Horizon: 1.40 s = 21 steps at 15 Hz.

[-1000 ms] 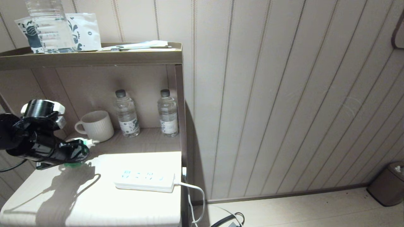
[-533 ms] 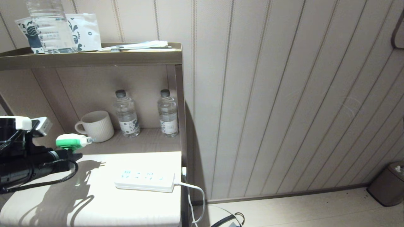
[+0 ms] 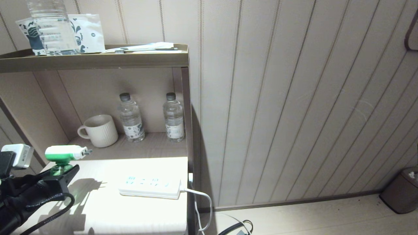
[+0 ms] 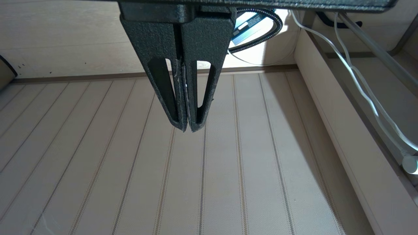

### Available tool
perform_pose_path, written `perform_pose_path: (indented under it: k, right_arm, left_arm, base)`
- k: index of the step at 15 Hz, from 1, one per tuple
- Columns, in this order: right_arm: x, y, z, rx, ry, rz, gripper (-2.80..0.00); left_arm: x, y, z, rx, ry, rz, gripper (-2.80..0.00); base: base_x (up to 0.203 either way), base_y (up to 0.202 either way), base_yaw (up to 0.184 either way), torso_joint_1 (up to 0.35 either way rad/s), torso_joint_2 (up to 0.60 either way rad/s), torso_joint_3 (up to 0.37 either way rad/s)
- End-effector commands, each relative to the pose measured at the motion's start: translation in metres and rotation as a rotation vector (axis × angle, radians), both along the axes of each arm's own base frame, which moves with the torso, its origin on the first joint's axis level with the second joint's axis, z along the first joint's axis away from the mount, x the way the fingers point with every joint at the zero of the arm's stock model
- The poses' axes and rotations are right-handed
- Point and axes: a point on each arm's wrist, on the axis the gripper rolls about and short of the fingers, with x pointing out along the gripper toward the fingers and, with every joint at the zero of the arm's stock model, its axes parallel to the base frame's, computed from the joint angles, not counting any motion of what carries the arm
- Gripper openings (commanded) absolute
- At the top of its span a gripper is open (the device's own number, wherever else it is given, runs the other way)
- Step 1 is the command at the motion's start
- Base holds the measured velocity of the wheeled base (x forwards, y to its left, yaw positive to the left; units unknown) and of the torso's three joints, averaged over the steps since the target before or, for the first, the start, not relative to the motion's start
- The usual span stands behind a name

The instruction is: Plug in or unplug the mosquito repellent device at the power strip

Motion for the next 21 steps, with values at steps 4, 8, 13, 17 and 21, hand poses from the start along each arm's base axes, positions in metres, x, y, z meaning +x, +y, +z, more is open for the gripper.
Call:
perform_pose_path:
  k: [4, 8, 13, 17, 21]
  right_arm:
    - [0.0, 0.0, 0.0, 0.0, 0.0, 0.0, -2.8]
    - [0.0, 0.0, 0.0, 0.0, 0.0, 0.0, -2.8]
    - [0.0, 0.0, 0.0, 0.0, 0.0, 0.0, -2.8]
    - [0.0, 0.0, 0.0, 0.0, 0.0, 0.0, -2.8]
    - [0.0, 0.0, 0.0, 0.0, 0.0, 0.0, -2.8]
  left_arm:
    - [0.016, 0.0, -0.021, -0.096, 0.013, 0.02, -2.8]
    - [0.036, 0.002, -0.034, -0.145, 0.014, 0.074, -2.8]
    - [0.064, 0.005, -0.037, -0.119, -0.015, 0.148, -2.8]
    - [0.057, 0.003, -0.032, -0.052, -0.032, 0.143, -2.8]
    - [0.055, 0.001, -0.053, -0.01, 0.044, 0.189, -2.8]
  base:
    - [0.0, 0.0, 0.0, 0.0, 0.0, 0.0]
    - [0.0, 0.0, 0.0, 0.0, 0.0, 0.0]
    - [0.0, 0.0, 0.0, 0.0, 0.0, 0.0]
    - [0.0, 0.0, 0.0, 0.0, 0.0, 0.0]
    - [0.0, 0.0, 0.0, 0.0, 0.0, 0.0]
